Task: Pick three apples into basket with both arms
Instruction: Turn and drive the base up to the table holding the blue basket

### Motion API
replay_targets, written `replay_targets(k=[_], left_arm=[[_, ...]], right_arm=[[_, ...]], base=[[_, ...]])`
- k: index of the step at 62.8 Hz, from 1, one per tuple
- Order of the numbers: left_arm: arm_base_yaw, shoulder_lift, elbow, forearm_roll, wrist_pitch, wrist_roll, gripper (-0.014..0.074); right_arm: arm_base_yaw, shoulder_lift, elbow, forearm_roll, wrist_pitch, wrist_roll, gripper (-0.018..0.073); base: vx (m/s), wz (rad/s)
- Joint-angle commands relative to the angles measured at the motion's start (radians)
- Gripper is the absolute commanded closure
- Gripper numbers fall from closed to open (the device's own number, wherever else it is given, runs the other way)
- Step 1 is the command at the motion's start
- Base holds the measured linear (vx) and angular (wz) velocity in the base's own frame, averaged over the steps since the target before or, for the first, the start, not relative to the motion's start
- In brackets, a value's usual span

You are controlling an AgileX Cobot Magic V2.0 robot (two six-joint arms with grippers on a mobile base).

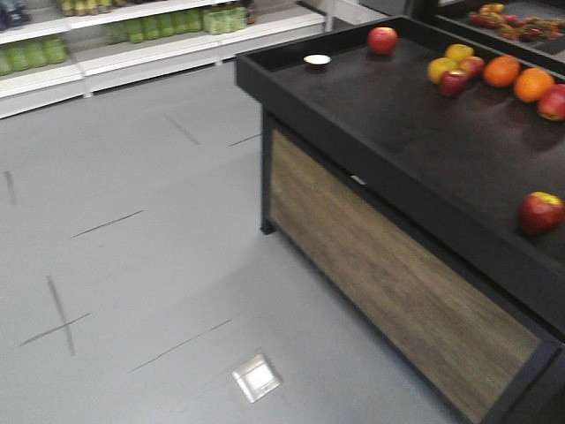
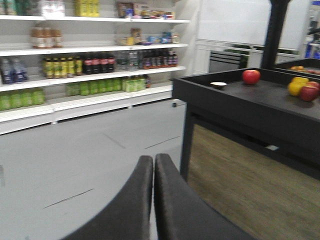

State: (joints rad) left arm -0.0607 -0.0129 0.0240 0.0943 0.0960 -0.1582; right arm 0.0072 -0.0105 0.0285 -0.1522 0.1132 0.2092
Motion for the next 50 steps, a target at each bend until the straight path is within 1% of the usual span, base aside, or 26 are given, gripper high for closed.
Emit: replay_targets(k=[1,50], left_arm=[[0.003,-0.014,0.023,-0.001,-0.077,-0.001,0.0603],[0.003,-0.014,0.023,-0.001,-0.077,-0.001,0.0603]], right_arm=[[-0.007,-0.011,0.014,-0.011,-0.071,-0.009,0.0564],[-0.007,-0.011,0.014,-0.011,-0.071,-0.009,0.0564]], base=[[0.12,-0.51],[0.09,-0.52]])
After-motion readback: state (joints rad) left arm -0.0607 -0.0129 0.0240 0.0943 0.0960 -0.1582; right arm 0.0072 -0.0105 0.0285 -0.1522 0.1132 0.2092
